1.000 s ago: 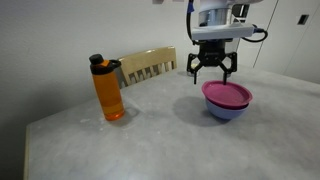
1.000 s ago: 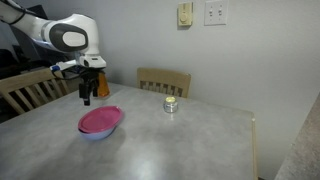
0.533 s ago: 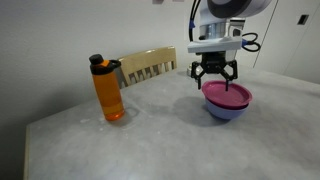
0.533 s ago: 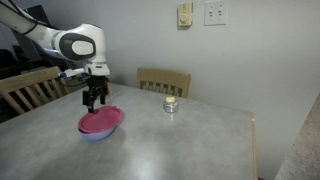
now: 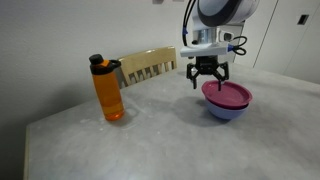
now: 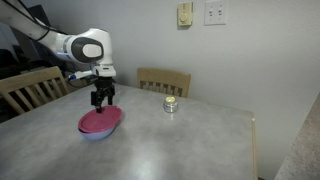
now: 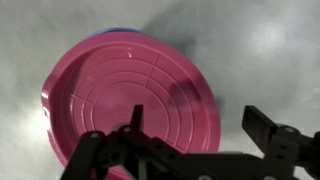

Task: Take the pink plate from on top of the blue bowl ad place it on the table

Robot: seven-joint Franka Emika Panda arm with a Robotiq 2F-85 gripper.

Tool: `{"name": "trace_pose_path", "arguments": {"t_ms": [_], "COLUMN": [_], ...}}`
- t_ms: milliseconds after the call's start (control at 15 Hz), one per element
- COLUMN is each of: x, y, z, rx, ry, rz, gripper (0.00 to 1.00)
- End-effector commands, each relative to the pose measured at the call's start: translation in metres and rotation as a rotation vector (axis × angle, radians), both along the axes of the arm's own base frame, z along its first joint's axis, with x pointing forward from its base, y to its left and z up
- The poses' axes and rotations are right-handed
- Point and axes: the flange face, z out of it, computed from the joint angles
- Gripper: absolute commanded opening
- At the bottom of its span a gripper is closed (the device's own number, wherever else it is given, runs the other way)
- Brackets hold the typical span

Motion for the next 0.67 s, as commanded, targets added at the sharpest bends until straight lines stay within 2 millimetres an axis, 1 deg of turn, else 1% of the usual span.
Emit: {"name": "trace_pose_path", "arguments": {"t_ms": [0,200,533,600], "x": [0.014,0.018,0.022,0.022], "y": [0.001,0.002,0.002,0.002], "z": [0.001,0.001,-0.008,-0.010], "rx": [-0.026,-0.027,-0.022,-0.022], "ry": [0.011,0.014,0.027,0.029], "rz": [-0.001,0.003,0.004,0.004], "gripper": [1.00,1.00,1.00,0.98]}}
